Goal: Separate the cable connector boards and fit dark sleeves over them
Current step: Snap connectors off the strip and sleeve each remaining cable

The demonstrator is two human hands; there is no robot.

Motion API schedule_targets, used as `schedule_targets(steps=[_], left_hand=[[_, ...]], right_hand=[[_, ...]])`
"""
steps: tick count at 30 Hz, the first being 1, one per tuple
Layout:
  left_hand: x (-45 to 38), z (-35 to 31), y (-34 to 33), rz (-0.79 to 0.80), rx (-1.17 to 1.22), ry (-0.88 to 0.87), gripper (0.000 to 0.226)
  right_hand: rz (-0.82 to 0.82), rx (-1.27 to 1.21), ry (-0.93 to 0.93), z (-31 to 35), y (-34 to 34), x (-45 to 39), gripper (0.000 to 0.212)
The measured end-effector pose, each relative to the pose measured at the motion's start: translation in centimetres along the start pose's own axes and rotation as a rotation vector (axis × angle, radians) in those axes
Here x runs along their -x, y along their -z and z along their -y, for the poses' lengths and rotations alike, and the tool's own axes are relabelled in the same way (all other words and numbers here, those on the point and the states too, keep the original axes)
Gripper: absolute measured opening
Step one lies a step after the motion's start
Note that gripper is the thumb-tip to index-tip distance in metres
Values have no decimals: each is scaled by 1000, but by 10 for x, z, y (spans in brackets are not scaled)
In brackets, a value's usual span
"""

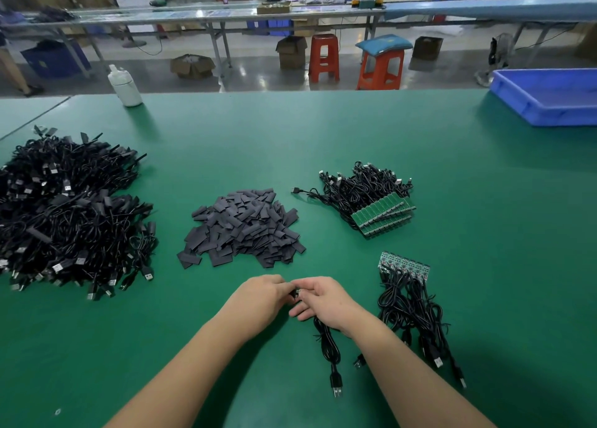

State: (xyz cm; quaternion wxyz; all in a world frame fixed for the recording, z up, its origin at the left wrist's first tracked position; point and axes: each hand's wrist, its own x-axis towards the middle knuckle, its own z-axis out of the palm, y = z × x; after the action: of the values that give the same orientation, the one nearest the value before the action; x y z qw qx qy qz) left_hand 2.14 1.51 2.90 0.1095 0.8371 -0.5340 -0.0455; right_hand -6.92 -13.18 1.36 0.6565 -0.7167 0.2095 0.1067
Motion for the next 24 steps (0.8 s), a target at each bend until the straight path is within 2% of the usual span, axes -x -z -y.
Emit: schedule_targets(steps=[10,15,19,22,24], left_hand=[[-5,-8,-6,83,-144,21,23],[-9,-15,-3,185,-272,32,30],[-10,-19,-5,192,-294,15,34],[-7,-17,-9,-10,-81,103,44],[-3,-19,-9,-256,273,304,50]], right_hand=[[8,16,1,-1,1,0,45],[7,-27,8,0,-1,2,46],[-3,-24,36,1,0,3,45],[-42,-68,59,2,-1,5,45],[-109,-183,55,4,-2,3,44]])
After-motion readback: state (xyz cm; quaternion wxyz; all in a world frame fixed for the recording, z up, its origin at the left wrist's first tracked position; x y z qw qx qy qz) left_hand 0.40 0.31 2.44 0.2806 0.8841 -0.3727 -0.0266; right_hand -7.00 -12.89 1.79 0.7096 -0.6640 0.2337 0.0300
